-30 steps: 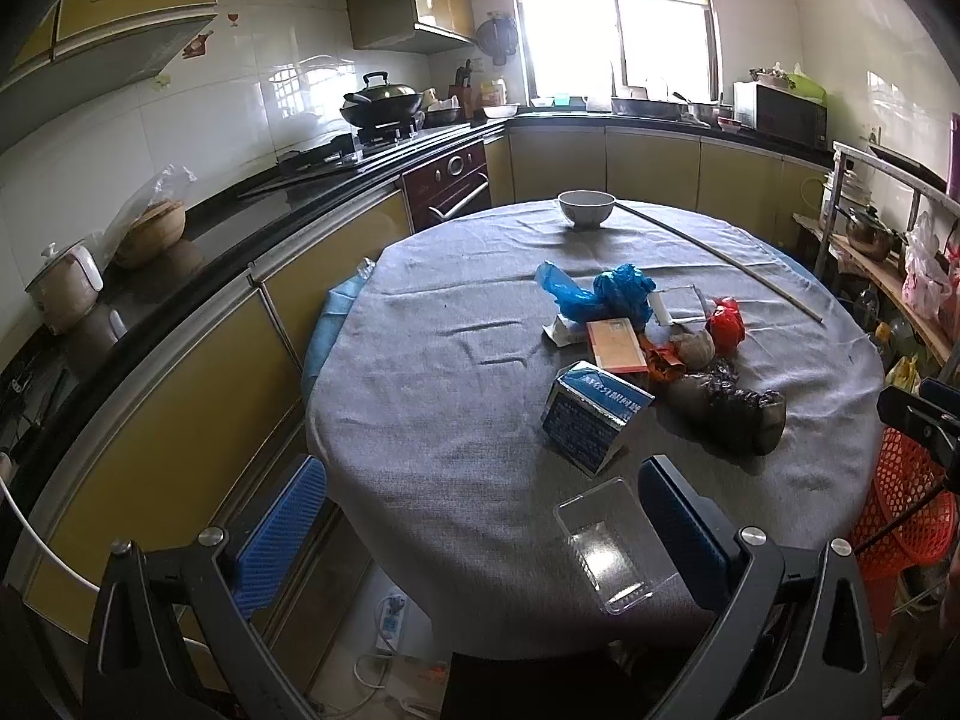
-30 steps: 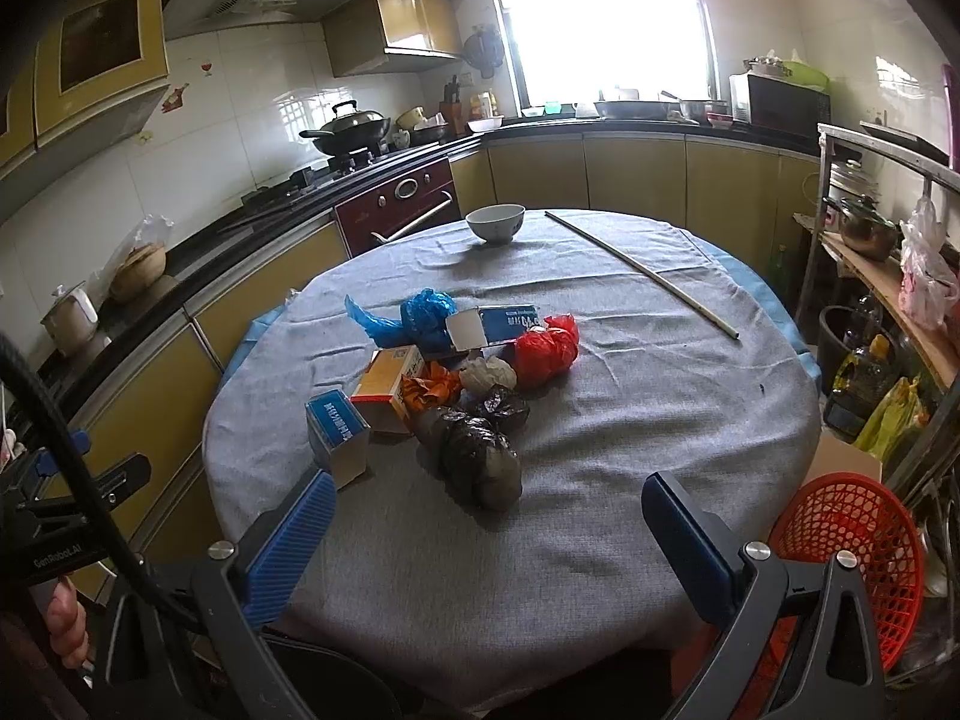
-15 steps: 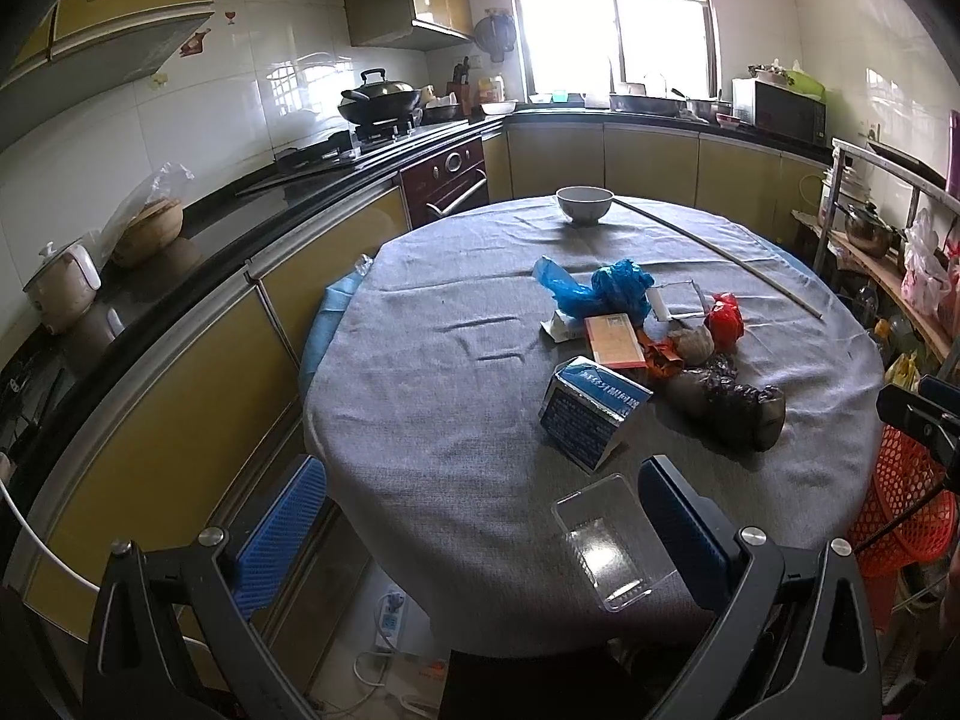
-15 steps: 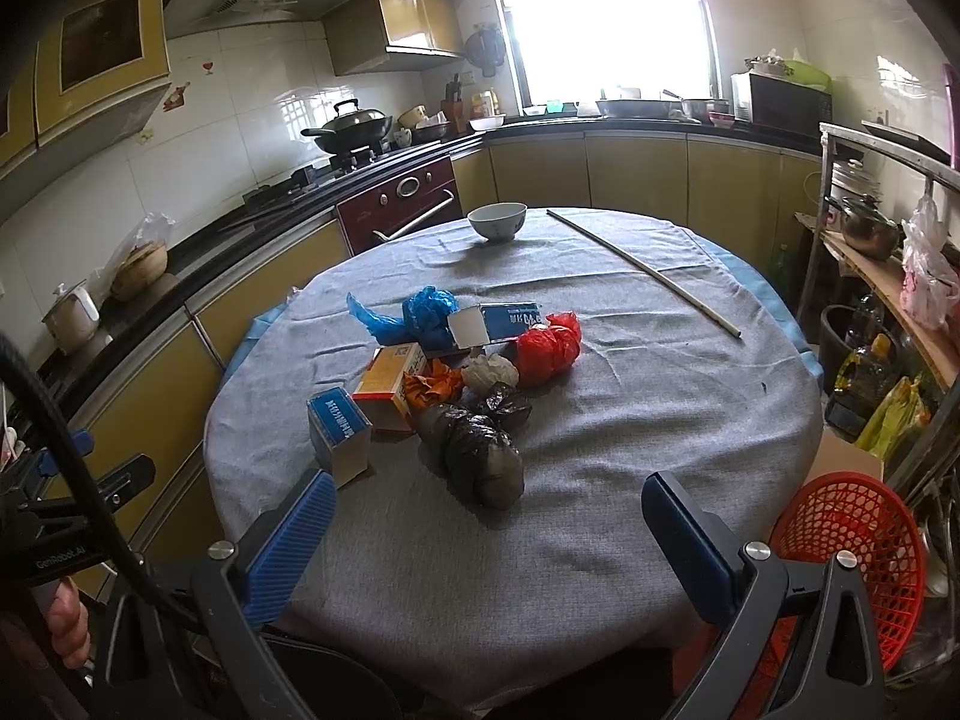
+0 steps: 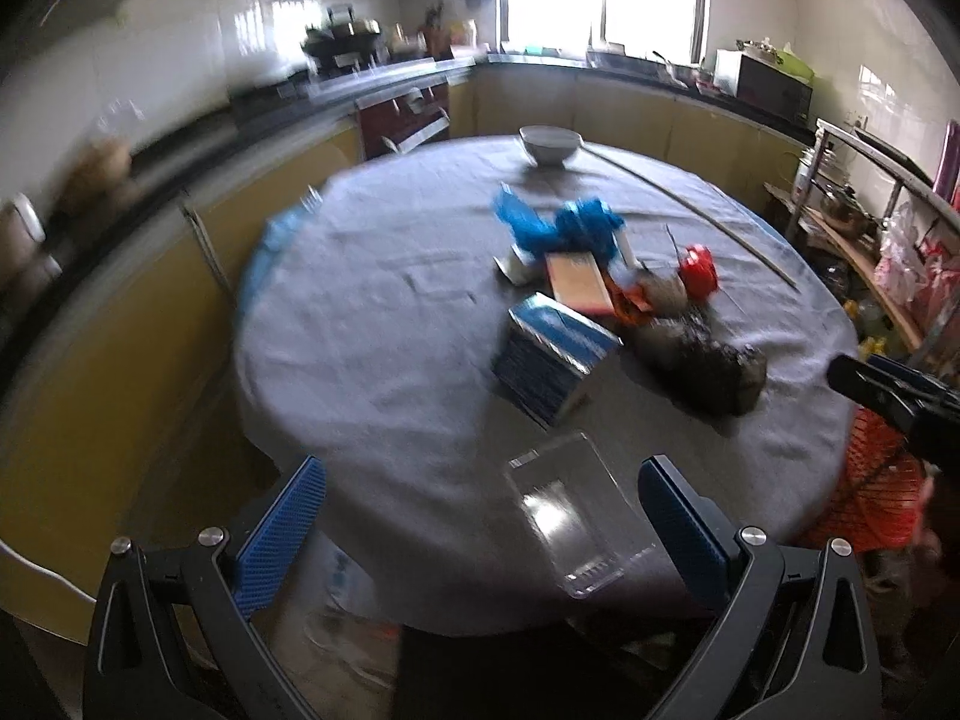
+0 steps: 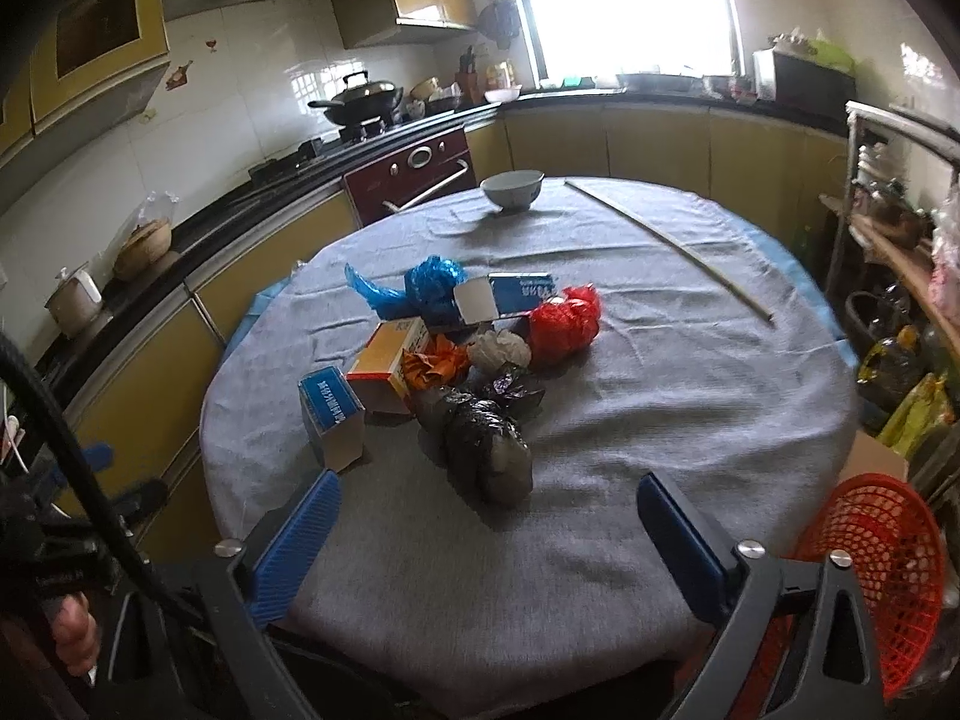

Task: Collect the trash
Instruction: 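Grasp the clear plastic tray with the left tool while the right tool grasps the black bag bundle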

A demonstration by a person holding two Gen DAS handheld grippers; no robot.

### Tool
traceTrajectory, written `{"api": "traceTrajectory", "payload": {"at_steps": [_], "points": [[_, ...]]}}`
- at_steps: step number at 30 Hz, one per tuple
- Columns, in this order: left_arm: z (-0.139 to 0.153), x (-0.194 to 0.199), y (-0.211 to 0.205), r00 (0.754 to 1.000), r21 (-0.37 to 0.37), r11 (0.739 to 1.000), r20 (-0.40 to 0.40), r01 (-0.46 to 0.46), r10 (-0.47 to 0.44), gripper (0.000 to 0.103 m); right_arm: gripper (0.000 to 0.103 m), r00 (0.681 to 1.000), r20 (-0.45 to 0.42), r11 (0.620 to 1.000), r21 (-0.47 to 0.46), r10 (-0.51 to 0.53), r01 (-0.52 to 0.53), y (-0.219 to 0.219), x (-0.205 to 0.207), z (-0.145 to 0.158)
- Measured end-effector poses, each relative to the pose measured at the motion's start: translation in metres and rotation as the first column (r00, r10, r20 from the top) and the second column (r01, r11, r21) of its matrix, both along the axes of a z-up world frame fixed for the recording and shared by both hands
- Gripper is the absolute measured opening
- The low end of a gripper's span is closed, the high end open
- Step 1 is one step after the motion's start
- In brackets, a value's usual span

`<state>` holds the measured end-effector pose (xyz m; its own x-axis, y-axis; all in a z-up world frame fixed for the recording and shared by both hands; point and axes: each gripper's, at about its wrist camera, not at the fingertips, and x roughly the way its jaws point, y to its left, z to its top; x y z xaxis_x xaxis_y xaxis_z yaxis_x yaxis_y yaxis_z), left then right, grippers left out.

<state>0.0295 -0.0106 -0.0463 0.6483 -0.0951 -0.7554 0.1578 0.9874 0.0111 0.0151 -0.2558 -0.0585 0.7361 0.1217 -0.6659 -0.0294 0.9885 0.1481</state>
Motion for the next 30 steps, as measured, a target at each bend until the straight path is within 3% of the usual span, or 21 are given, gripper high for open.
{"api": "traceTrajectory", "payload": {"at_steps": [6, 16, 18, 24, 26, 30], "points": [[-0.021, 0.017, 0.001, 0.992, -0.095, 0.996, -0.127, -0.005, -0.007, 0.103, 0.088, 0.996, -0.074, 0.997, 0.069, 0.051, -0.046, -0.006, 0.044, -0.026], [-0.056, 0.043, -0.007, 0.963, -0.109, 0.994, -0.270, -0.016, -0.014, 0.103, 0.060, 0.969, -0.184, 0.984, 0.104, 0.164, -0.147, 0.009, 0.111, -0.065], [-0.058, 0.045, -0.010, 0.958, -0.125, 0.992, -0.286, -0.013, -0.024, 0.103, 0.048, 0.962, -0.206, 0.981, 0.112, 0.179, -0.159, 0.013, 0.118, -0.069], [-0.070, 0.052, -0.020, 0.943, -0.117, 0.993, -0.332, -0.011, -0.028, 0.103, 0.041, 0.954, -0.219, 0.974, 0.141, 0.204, -0.176, 0.009, 0.123, -0.080], [-0.073, 0.052, -0.023, 0.939, -0.113, 0.994, -0.342, -0.006, -0.033, 0.099, 0.040, 0.957, -0.206, 0.973, 0.153, 0.205, -0.175, 0.005, 0.118, -0.079], [-0.082, 0.055, -0.030, 0.928, -0.104, 0.995, -0.370, 0.004, -0.042, 0.079, 0.040, 0.962, -0.193, 0.967, 0.204, 0.195, -0.155, -0.013, 0.103, -0.078]]}}
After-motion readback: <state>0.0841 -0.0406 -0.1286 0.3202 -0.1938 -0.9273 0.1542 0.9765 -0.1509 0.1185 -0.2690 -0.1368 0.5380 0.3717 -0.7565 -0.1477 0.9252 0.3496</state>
